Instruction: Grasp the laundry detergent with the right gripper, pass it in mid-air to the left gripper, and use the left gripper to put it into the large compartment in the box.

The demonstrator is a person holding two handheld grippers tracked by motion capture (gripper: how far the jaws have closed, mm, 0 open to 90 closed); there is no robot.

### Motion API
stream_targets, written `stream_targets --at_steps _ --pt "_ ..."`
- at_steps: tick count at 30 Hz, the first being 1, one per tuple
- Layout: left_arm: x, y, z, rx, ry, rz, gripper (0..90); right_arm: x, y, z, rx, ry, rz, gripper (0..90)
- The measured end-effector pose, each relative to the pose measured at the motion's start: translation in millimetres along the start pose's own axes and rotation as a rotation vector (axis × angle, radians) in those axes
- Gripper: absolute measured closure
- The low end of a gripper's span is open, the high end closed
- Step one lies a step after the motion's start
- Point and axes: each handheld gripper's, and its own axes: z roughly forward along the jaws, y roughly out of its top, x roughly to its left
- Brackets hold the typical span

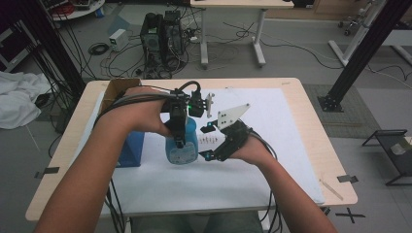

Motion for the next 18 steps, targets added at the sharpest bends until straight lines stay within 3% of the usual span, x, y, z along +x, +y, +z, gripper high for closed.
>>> stream_targets --at_steps 6,7,8,9,10,12,18 --pt "3.8 -8.4 -11.5 -0.006 0.006 -0.032 39.0 -3.8 -0.1 -10.5 0.017 -0.030 -0.020 13.8" --pt "4.8 -9.9 -13.3 -0.004 0.002 -0.038 39.0 -2.3 -0.6 -11.8 0.029 -0.036 0.006 13.6" --pt "5.7 -11.8 -15.3 -0.007 0.001 -0.049 39.0 -4.4 -0.7 -12.5 0.035 -0.034 -0.009 13.6" --pt "6.9 -13.8 -17.2 -0.010 -0.002 -0.057 39.0 -3.4 -1.3 -14.1 0.055 -0.036 0.009 13.6" --pt "7.7 -15.8 -19.4 -0.009 0.000 -0.067 39.0 -5.2 -2.3 -14.1 0.045 -0.046 -0.013 13.5" --pt "9.1 -20.0 -24.1 -0.014 -0.007 -0.094 39.0 -4.8 -3.4 -16.4 0.057 -0.045 0.011 13.5" --pt "17.1 -36.4 -40.8 -0.050 -0.008 -0.185 39.0 -7.3 -5.6 -19.4 0.068 -0.056 0.008 12.9"
